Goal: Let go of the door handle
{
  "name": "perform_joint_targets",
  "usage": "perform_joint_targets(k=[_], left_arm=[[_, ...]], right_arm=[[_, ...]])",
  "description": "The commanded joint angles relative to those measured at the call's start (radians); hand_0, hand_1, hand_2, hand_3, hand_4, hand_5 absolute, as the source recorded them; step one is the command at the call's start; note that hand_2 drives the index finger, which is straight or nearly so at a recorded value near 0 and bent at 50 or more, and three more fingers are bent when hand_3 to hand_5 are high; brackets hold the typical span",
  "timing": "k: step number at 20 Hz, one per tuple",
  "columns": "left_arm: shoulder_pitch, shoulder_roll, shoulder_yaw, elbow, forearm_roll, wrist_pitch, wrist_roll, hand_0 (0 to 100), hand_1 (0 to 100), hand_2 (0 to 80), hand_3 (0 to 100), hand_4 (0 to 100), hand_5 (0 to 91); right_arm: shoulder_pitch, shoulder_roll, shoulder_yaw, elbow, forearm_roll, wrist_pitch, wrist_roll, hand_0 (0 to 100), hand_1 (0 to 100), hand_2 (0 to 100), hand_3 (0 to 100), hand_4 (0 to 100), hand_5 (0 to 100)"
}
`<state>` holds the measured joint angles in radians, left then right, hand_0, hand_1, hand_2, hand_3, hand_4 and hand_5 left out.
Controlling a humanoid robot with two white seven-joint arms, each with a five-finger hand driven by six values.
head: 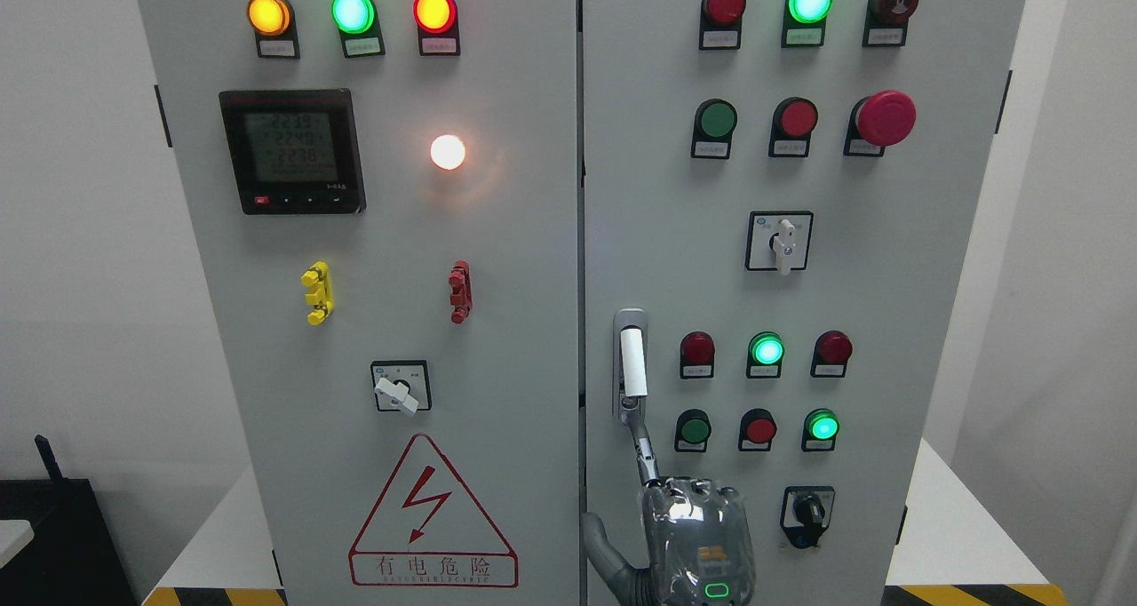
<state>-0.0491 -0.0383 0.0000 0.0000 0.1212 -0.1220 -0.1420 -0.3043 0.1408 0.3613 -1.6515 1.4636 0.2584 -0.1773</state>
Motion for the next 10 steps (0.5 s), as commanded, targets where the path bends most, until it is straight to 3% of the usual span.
perform_joint_targets(k=[1,10], left_arm=[[0.000,0.000,0.011,0.017,0.000,-0.001,-0.001,12,39,0.0,0,0,0.0],[0.000,0.000,0.011,0.017,0.000,0.001,-0.001,12,39,0.0,0,0,0.0]], right_arm=[[-0.001,0.000,-0.002,-0.010,-0.003,-0.004,-0.008,32,27,0,100,100,100],[0.031,0.000,-0.001,-0.039,-0.006,-0.008,-0.027,33,27,0,100,100,100]])
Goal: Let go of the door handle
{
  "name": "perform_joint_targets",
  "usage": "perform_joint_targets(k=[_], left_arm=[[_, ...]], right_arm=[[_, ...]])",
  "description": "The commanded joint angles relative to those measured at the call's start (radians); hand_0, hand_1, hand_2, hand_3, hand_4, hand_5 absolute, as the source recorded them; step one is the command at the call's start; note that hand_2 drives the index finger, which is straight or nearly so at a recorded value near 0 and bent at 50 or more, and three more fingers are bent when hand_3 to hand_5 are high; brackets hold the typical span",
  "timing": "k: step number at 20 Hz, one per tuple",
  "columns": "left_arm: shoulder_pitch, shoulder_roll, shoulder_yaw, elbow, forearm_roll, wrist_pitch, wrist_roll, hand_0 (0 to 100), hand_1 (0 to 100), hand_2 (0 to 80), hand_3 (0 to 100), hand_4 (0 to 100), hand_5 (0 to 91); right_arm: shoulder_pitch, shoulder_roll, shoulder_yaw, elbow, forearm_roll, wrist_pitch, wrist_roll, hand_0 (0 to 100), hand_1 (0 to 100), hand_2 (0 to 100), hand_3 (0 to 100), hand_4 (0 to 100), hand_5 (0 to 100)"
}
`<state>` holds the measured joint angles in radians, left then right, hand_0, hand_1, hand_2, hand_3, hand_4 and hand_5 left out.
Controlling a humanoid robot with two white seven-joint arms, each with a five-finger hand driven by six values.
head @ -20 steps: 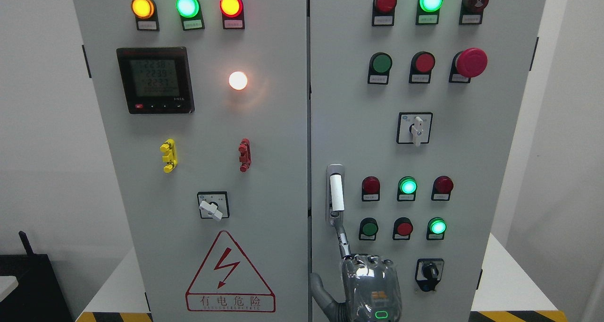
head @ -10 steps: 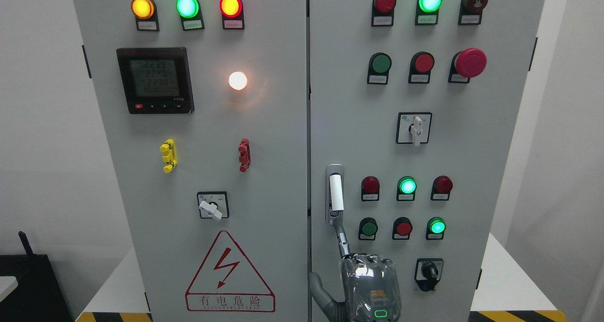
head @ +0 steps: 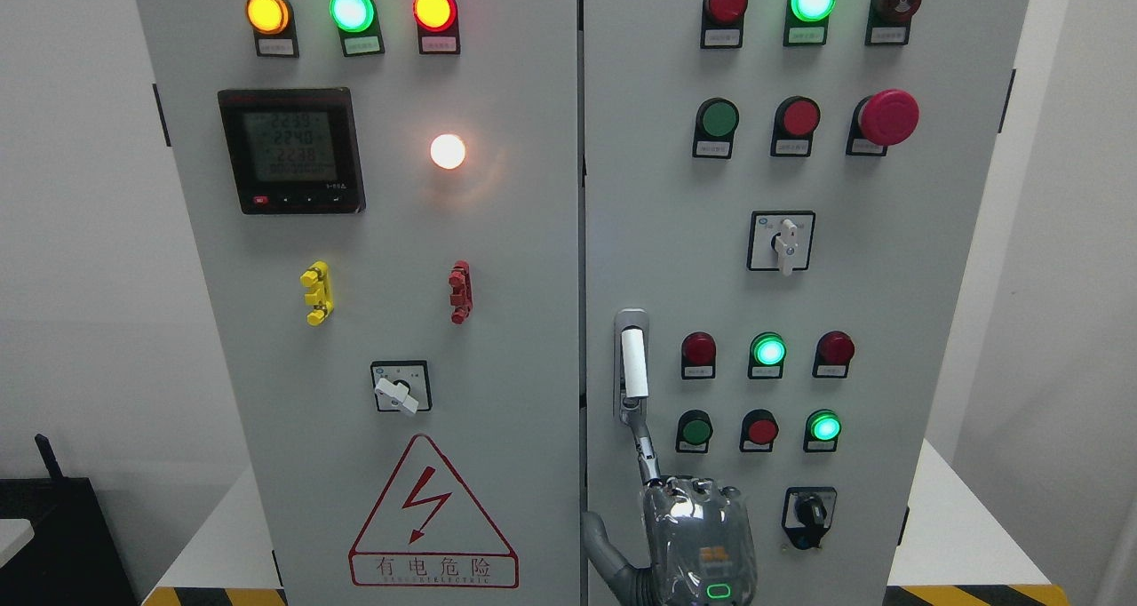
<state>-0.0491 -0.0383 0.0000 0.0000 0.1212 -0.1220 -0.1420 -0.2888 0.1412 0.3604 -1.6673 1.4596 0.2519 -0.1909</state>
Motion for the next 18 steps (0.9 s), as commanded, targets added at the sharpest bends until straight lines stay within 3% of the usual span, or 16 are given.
perform_joint_targets(k=[1,8,10,12,14,15,16,17,18], left_arm=[[0.000,0.000,0.011,0.017,0.000,0.001,-0.001,12,39,0.0,0,0,0.0],[0.000,0.000,0.011,0.017,0.000,0.001,-0.001,12,39,0.0,0,0,0.0],[0.000,0.000,0.011,0.017,0.000,0.001,-0.001,12,39,0.0,0,0,0.0],[0.000,0.000,0.011,0.017,0.000,0.001,-0.001,12,39,0.0,0,0,0.0],[0.000,0.000,0.011,0.017,0.000,0.001,-0.001,12,39,0.0,0,0,0.0],[0.000,0.000,0.011,0.017,0.000,-0.001,-0.001,12,39,0.0,0,0,0.0],[0.000,0.000,0.011,0.017,0.000,0.001,-0.001,12,39,0.0,0,0,0.0],[0.000,0.000,0.011,0.017,0.000,0.001,-0.001,12,39,0.0,0,0,0.0],[0.000,0.000,0.011,0.017,0.000,0.001,-0.001,12,39,0.0,0,0,0.0]], right_arm=[[0.016,0.000,-0.001,-0.025,-0.002,-0.002,-0.013,33,27,0,100,100,100],[0.020,0.000,0.005,-0.048,-0.005,-0.006,-0.030,33,27,0,100,100,100],[0.045,0.001,0.003,-0.066,-0.005,-0.034,-0.038,35,26,0,100,100,100],[0.086,0.000,-0.001,-0.094,-0.007,-0.052,-0.053,41,25,8,100,93,98],[0.125,0.000,-0.005,-0.118,-0.010,-0.063,-0.062,48,19,26,100,90,97],[0.134,0.000,-0.006,-0.127,-0.015,-0.075,-0.070,49,17,30,100,88,96],[0.135,0.000,-0.011,-0.135,-0.033,-0.088,-0.088,51,12,34,96,85,93],[0.135,0.001,-0.023,-0.146,-0.060,-0.101,-0.100,52,7,39,84,76,85],[0.134,0.001,-0.037,-0.156,-0.082,-0.114,-0.101,52,6,42,81,72,81]])
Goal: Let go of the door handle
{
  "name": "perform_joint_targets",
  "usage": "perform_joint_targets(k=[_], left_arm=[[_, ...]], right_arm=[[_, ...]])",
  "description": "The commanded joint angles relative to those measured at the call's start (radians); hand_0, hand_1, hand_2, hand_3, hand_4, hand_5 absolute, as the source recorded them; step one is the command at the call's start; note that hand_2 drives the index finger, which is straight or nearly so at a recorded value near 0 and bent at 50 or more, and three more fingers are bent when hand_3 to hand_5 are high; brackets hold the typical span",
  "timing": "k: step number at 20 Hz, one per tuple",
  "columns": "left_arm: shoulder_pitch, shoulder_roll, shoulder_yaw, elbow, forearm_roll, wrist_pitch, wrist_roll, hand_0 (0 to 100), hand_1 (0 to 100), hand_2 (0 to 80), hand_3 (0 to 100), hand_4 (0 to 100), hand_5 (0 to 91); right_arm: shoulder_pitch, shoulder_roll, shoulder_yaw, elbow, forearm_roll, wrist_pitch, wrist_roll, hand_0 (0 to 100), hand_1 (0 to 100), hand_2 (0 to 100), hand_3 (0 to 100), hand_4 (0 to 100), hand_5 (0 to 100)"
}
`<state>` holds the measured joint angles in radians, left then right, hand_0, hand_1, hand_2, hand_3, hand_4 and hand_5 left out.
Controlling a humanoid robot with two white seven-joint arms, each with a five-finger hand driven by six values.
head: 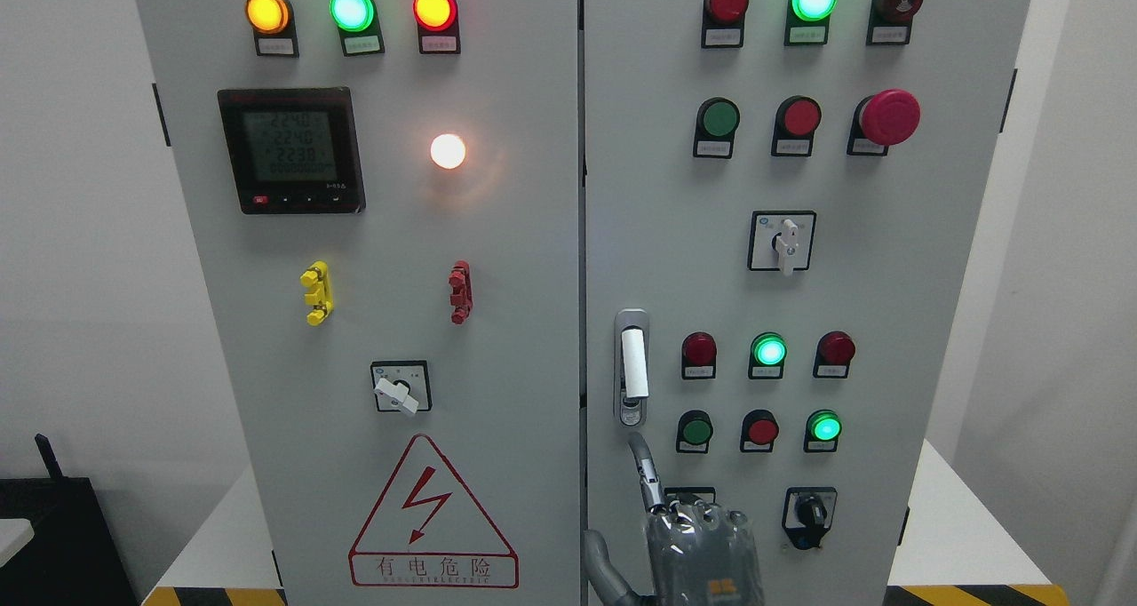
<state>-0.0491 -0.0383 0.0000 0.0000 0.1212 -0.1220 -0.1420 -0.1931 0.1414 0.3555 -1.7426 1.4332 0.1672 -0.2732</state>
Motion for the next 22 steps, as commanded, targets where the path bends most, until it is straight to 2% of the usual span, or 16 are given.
perform_joint_targets(k=[1,2,4,5,7,8,10,13,18,20,22], left_arm=[[0.000,0.000,0.011,0.017,0.000,0.001,-0.001,12,39,0.0,0,0,0.0],[0.000,0.000,0.011,0.017,0.000,0.001,-0.001,12,39,0.0,0,0,0.0],[0.000,0.000,0.011,0.017,0.000,-0.001,-0.001,12,39,0.0,0,0,0.0],[0.000,0.000,0.011,0.017,0.000,0.001,-0.001,12,39,0.0,0,0,0.0],[0.000,0.000,0.011,0.017,0.000,0.001,-0.001,12,39,0.0,0,0,0.0],[0.000,0.000,0.011,0.017,0.000,-0.001,-0.001,12,39,0.0,0,0,0.0],[0.000,0.000,0.011,0.017,0.000,0.001,-0.001,12,39,0.0,0,0,0.0],[0.000,0.000,0.011,0.017,0.000,-0.001,-0.001,12,39,0.0,0,0,0.0],[0.000,0.000,0.011,0.017,0.000,0.001,-0.001,12,39,0.0,0,0,0.0],[0.000,0.000,0.011,0.017,0.000,0.001,-0.001,12,39,0.0,0,0,0.0],[0.000,0.000,0.011,0.017,0.000,-0.001,-0.001,12,39,0.0,0,0,0.0]], right_arm=[[0.037,0.001,-0.041,-0.089,-0.063,-0.037,-0.018,51,4,50,80,69,75],[0.034,0.001,-0.043,-0.089,-0.065,-0.037,-0.018,49,2,56,79,69,74],[0.021,0.000,-0.050,-0.089,-0.065,-0.035,-0.014,48,0,62,80,69,75],[-0.001,0.000,-0.055,-0.086,-0.065,-0.031,-0.012,47,0,67,83,71,78],[-0.052,-0.002,-0.062,-0.068,-0.057,-0.028,-0.011,46,0,79,96,79,85],[-0.078,-0.002,-0.064,-0.054,-0.054,-0.028,-0.006,46,0,82,99,82,87],[-0.121,-0.003,-0.064,-0.037,-0.050,-0.026,0.008,45,0,89,100,86,92],[-0.129,-0.002,-0.067,-0.026,0.005,-0.025,0.041,44,0,96,100,91,95],[-0.131,-0.002,-0.078,-0.022,0.026,-0.009,0.063,42,0,99,100,92,97],[-0.134,-0.002,-0.079,-0.023,0.033,-0.008,0.103,41,0,99,100,92,97],[-0.138,-0.002,-0.078,-0.023,0.041,-0.006,0.120,40,0,99,100,92,97]])
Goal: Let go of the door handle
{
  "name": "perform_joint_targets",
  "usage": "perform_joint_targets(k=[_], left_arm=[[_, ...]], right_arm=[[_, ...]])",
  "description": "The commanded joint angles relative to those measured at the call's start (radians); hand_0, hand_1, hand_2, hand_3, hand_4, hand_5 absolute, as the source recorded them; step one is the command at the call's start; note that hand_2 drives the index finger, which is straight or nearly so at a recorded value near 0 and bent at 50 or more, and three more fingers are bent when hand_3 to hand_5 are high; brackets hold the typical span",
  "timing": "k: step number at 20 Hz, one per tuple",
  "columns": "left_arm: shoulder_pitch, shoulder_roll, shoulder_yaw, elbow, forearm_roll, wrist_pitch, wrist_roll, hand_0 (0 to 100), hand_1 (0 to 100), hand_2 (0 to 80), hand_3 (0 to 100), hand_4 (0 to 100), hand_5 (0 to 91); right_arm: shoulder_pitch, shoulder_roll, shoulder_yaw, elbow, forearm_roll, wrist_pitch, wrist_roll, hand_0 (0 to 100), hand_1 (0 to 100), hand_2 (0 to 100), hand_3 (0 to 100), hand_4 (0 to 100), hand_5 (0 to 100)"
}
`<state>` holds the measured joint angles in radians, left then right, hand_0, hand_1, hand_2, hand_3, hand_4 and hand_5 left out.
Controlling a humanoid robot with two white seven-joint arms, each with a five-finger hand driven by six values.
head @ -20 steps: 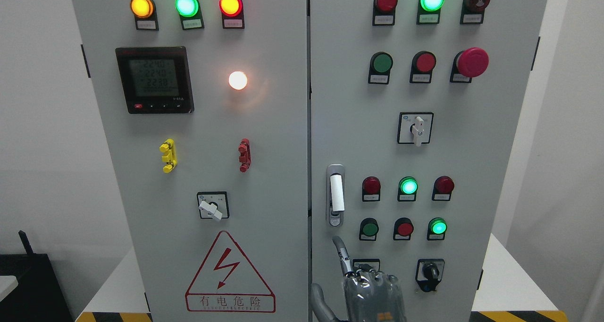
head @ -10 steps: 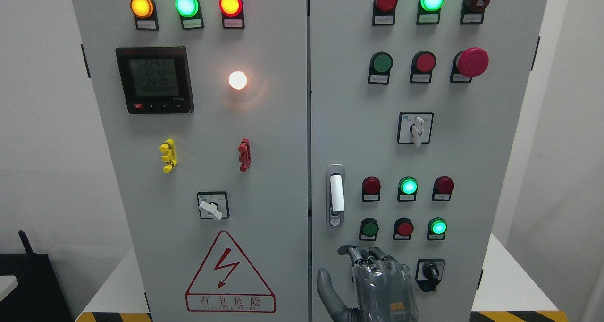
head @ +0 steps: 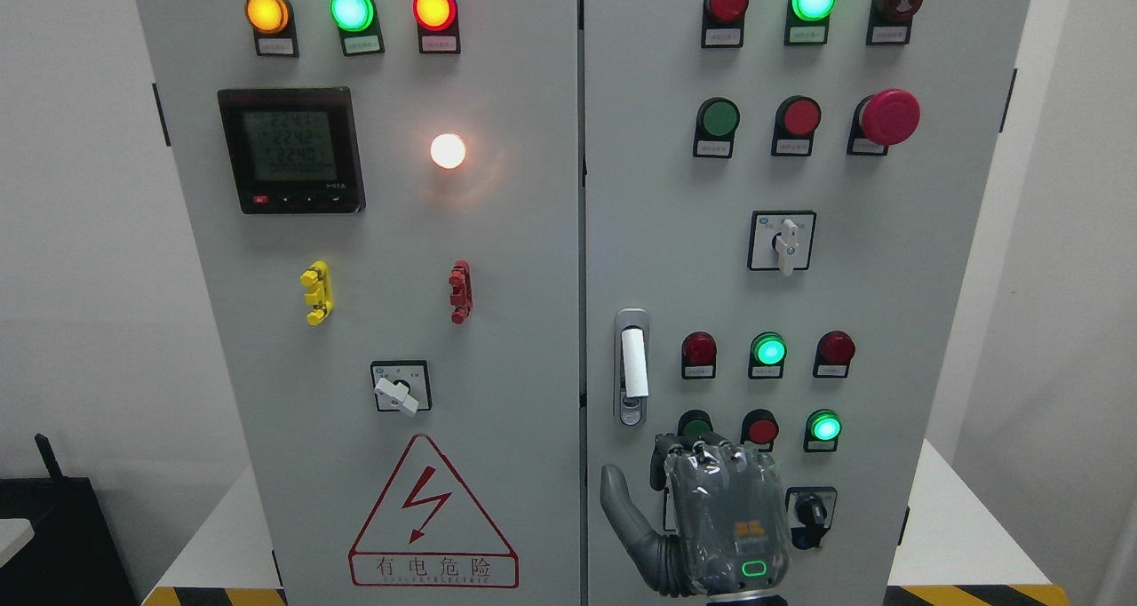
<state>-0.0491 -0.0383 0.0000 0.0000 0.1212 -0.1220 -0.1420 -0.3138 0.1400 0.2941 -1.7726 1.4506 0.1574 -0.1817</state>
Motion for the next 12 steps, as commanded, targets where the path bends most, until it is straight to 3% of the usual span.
perform_joint_targets(k=[1,3,12], left_arm=[[0.000,0.000,0.011,0.017,0.000,0.001,-0.001,12,39,0.0,0,0,0.0],[0.000,0.000,0.011,0.017,0.000,0.001,-0.002,12,39,0.0,0,0,0.0],[0.000,0.000,0.011,0.017,0.000,-0.001,-0.001,12,39,0.0,0,0,0.0]], right_arm=[[-0.018,0.000,-0.016,0.007,0.025,0.004,0.037,40,0,99,100,92,97],[-0.024,0.000,-0.016,0.009,0.034,0.007,0.062,39,0,99,100,92,97],[-0.076,-0.005,-0.035,0.022,0.036,0.045,0.094,40,0,100,100,94,97]])
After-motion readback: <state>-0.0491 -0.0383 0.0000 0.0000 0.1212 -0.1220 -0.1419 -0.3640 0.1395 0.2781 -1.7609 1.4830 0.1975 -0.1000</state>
